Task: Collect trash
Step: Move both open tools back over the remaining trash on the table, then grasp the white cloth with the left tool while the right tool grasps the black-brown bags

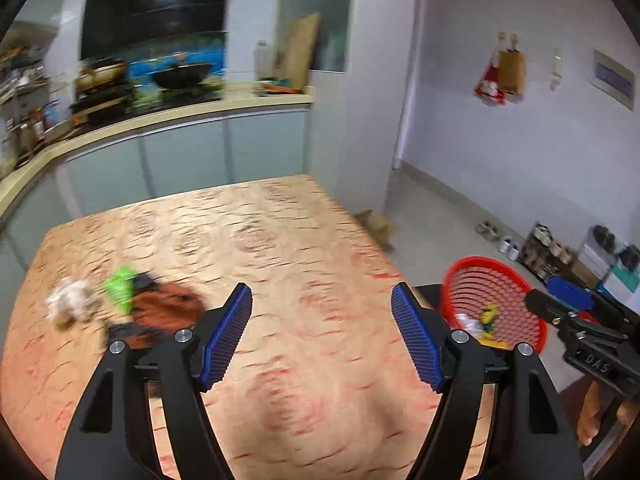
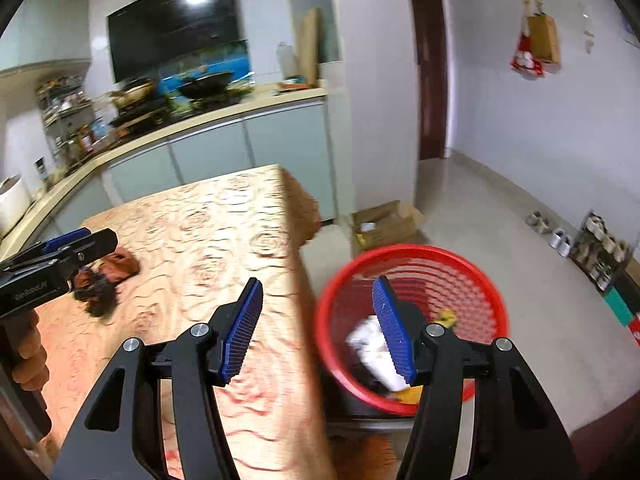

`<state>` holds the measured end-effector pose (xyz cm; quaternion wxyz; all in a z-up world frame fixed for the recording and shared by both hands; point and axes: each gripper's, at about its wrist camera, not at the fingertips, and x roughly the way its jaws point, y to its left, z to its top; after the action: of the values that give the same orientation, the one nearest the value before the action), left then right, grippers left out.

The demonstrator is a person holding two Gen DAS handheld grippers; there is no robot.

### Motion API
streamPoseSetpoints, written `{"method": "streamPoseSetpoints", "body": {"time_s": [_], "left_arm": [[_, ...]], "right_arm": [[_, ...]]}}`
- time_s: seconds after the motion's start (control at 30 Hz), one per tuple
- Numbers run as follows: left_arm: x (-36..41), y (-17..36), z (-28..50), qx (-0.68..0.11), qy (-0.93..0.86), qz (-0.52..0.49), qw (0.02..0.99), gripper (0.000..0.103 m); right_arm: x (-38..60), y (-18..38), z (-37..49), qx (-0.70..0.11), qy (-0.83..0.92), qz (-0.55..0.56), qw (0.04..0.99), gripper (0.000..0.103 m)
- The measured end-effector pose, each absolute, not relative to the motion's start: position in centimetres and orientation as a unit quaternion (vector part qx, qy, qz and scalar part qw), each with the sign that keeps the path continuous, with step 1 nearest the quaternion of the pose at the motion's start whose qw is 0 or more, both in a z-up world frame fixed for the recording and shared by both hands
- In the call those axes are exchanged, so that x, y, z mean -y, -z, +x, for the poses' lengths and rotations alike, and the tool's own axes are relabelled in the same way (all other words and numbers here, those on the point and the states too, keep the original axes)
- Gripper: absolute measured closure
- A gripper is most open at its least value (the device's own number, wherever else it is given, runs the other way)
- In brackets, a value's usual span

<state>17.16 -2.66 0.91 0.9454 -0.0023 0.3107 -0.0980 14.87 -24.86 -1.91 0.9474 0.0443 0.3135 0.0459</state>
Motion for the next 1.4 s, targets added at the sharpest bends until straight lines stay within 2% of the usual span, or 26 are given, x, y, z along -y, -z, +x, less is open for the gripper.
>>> {"method": "streamPoseSetpoints", "body": {"time_s": [0.2,0.23,0.27,0.53,0.77,1.33,1.37,1.4], "left_arm": [[-5.5,-0.7,16.4,-0.313,0.024,-0.035,0.949,0.031],[-6.8,-0.6,16.3,-0.313,0.012,-0.039,0.949,0.031],[-8.1,-0.6,16.3,-0.314,0.0,-0.042,0.949,0.031],[-18.2,0.8,17.3,-0.324,-0.094,-0.054,0.94,0.03],[-24.0,2.7,19.8,-0.346,-0.116,-0.063,0.929,0.029],[-23.6,6.5,27.5,-0.388,-0.052,-0.039,0.919,0.028],[-23.5,6.6,27.7,-0.387,-0.052,-0.036,0.92,0.03],[-23.3,6.7,27.8,-0.387,-0.051,-0.031,0.92,0.038]], "right_arm": [[19.9,1.7,15.6,-0.32,-0.09,0.027,0.943,0.044],[19.2,1.7,15.7,-0.32,-0.095,0.026,0.942,0.037],[18.5,1.6,15.7,-0.319,-0.098,0.024,0.942,0.034],[12.9,1.8,16.5,-0.335,-0.145,-0.003,0.931,0.034],[8.4,2.4,17.6,-0.355,-0.182,-0.018,0.917,0.034],[0.3,4.5,21.7,-0.391,-0.241,-0.047,0.887,0.034],[0.0,4.6,21.9,-0.393,-0.242,-0.049,0.886,0.034],[-0.5,4.8,22.1,-0.395,-0.246,-0.052,0.884,0.034]]}}
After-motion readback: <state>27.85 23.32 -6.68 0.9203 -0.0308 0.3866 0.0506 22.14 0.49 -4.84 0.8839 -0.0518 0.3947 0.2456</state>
